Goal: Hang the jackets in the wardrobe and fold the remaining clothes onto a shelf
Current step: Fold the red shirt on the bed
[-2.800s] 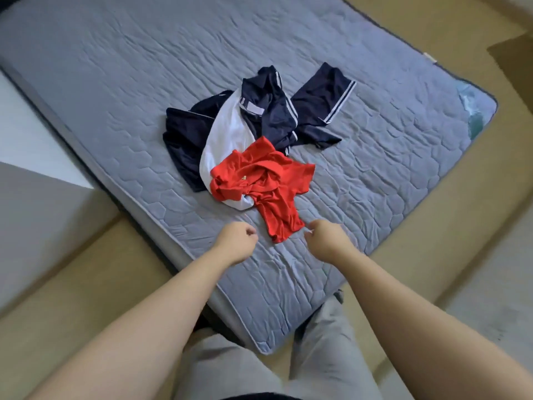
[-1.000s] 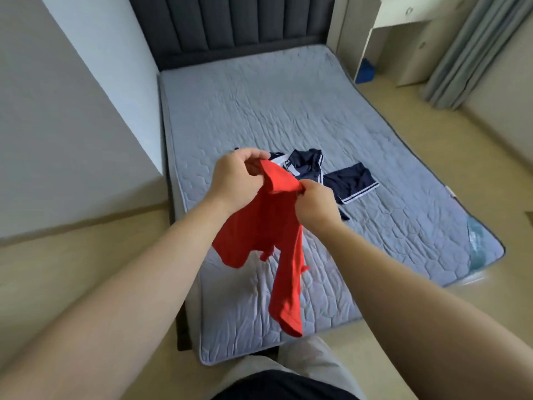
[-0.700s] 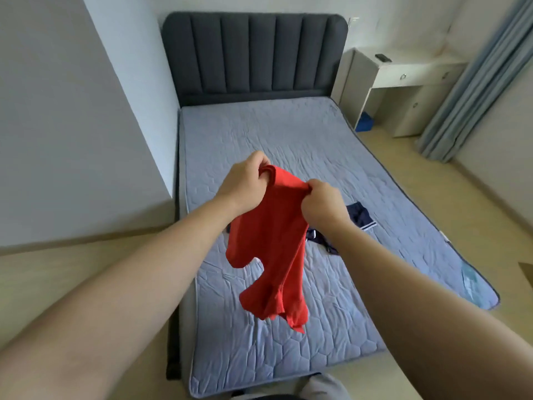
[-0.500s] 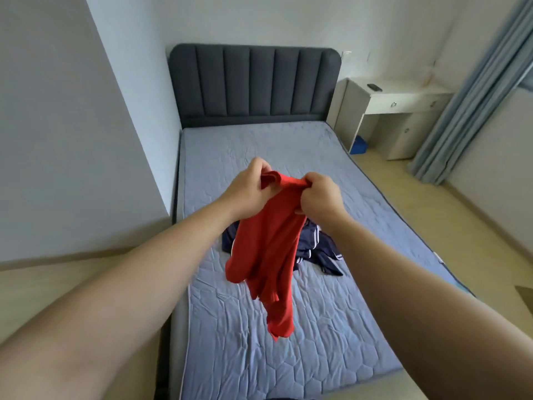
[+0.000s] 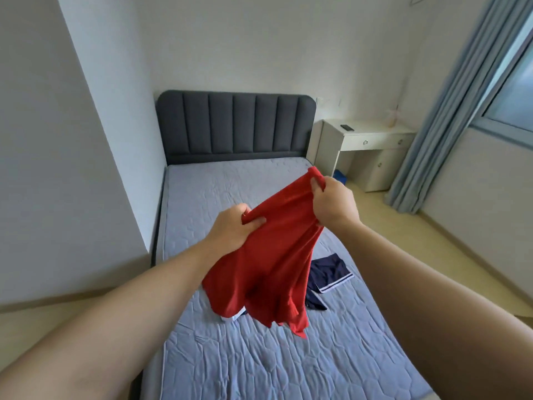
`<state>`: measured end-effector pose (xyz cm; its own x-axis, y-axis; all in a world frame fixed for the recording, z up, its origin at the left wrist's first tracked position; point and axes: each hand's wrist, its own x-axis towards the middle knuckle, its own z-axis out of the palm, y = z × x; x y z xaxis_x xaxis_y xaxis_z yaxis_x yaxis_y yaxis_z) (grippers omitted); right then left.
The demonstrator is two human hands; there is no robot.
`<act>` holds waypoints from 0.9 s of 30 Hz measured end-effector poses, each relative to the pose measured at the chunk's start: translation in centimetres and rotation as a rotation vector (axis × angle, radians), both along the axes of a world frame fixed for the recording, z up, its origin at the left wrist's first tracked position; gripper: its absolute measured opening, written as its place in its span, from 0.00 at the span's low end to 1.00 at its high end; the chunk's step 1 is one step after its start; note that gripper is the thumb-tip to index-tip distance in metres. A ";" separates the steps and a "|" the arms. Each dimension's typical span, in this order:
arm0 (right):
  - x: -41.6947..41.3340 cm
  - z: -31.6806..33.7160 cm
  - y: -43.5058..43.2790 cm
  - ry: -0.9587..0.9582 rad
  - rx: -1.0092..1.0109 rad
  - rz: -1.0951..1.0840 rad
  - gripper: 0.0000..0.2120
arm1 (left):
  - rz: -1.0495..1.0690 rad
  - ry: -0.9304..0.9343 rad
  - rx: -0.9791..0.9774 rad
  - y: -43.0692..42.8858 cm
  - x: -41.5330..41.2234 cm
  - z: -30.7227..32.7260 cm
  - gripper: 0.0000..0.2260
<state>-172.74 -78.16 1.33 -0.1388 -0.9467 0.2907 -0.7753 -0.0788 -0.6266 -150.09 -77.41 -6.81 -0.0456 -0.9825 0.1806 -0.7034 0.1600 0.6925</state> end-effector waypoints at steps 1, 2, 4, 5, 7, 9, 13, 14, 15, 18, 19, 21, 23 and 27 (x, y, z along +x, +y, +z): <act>-1.0 0.5 -0.2 -0.032 -0.017 -0.036 0.16 | -0.044 -0.036 0.017 0.1 -0.1 0.0 0.18; -1.9 0.9 -0.4 -0.076 -0.017 -0.060 0.15 | -0.116 -0.121 0.038 0.1 -0.1 0.0 0.19; -3.4 1.1 -0.6 -0.146 -0.003 -0.064 0.09 | -0.253 -0.389 0.020 0.0 -0.3 -0.3 0.16; -4.0 0.9 -0.6 -0.132 -0.010 -0.056 0.08 | -0.259 -0.498 -0.018 0.0 -0.5 -0.3 0.11; -4.8 0.3 -0.3 -0.074 -0.054 -0.041 0.16 | -0.173 -0.518 -0.073 -0.3 -0.7 -0.2 0.04; -5.5 -0.4 0.1 -0.066 -0.092 -0.027 0.20 | -0.053 -0.465 -0.086 -1.0 -0.8 0.6 0.05; -6.7 -1.3 0.7 -0.016 -0.131 0.046 0.15 | 0.144 -0.436 -0.088 -2.6 -0.6 2.9 0.10; -6.8 -1.3 0.8 -0.007 -0.148 0.049 0.14 | 0.175 -0.431 -0.084 -3.0 -0.6 3.4 0.11; -6.9 -1.4 0.8 -0.008 -0.165 0.037 0.12 | 0.195 -0.438 -0.088 -3.4 -0.5 3.7 0.11; -7.1 -1.4 0.6 -0.033 -0.162 -0.039 0.10 | 0.200 -0.499 -0.123 -4.1 0.2 3.7 0.10; -7.3 -1.5 0.5 -0.031 -0.146 -0.056 0.10 | 0.178 -0.515 -0.115 -4.2 0.6 3.5 0.10; -7.9 -2.1 0.4 0.020 -0.102 -0.061 0.10 | 0.132 -0.553 -0.079 -4.3 1.3 2.7 0.11; -8.3 -2.9 0.7 0.129 -0.050 -0.041 0.11 | 0.151 -0.562 -0.056 -4.1 2.0 1.9 0.14; -9.2 -4.6 1.6 0.234 0.047 -0.057 0.11 | 0.256 -0.540 0.030 -3.9 2.7 0.3 0.17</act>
<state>-181.89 -76.54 -3.27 -0.1265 -0.9525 0.2772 -0.9021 -0.0058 -0.4315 -147.34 -81.30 -6.51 0.1158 -0.9786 0.1703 -0.9707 -0.0752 0.2280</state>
